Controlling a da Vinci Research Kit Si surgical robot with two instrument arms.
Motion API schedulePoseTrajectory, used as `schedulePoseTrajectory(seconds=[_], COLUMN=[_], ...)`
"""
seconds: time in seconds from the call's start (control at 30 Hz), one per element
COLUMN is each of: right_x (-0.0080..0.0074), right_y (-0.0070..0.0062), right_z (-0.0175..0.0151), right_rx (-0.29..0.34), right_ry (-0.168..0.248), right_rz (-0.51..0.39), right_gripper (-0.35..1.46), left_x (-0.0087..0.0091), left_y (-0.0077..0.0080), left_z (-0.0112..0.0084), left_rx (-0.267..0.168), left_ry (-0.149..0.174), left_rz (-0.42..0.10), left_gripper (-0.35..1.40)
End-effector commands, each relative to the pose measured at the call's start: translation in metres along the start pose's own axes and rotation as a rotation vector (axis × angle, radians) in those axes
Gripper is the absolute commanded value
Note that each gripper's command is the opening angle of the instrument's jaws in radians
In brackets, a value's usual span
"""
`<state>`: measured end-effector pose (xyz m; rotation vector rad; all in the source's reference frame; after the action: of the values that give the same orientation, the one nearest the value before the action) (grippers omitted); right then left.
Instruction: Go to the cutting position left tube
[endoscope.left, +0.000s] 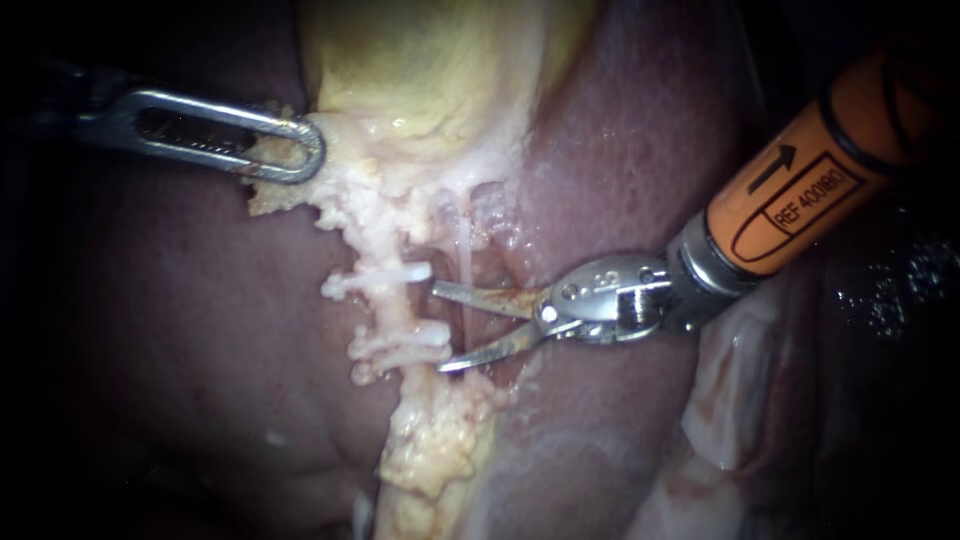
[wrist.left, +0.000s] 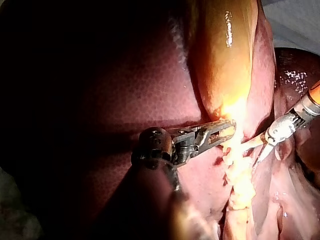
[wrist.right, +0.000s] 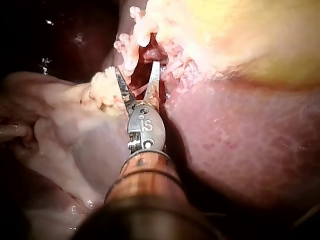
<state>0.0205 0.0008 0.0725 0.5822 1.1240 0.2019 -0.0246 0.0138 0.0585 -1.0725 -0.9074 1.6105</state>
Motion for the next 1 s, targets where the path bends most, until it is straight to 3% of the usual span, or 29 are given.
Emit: schedulePoseTrajectory(seconds=[0.03, 0.23, 0.4, 0.73, 1.0], right_x=[-0.0001, -0.0005, -0.0001, 0.0021, 0.0038], right_y=[0.0002, 0.0015, 0.0016, 0.0003, -0.0003], right_z=[-0.0001, 0.0000, 0.0007, 0.0033, 0.0056], right_rx=[0.002, 0.041, 0.093, 0.173, 0.181], right_ry=[0.001, 0.032, 0.070, 0.121, 0.134], right_rz=[-0.001, -0.023, -0.047, -0.084, -0.087], right_gripper=[1.43, 1.43, 1.43, 1.43, 1.40], left_x=[0.0000, 0.0000, 0.0000, 0.0000, 0.0000], left_y=[0.0000, -0.0001, -0.0001, -0.0002, -0.0002], left_z=[0.0000, 0.0001, 0.0001, 0.0001, 0.0002], left_rx=[0.001, 0.000, 0.000, 0.000, 0.001], left_ry=[0.000, 0.000, 0.000, 0.000, 0.000], left_rz=[0.000, 0.001, 0.001, 0.001, 0.001], left_gripper=[-0.35, -0.35, -0.35, -0.35, -0.35])
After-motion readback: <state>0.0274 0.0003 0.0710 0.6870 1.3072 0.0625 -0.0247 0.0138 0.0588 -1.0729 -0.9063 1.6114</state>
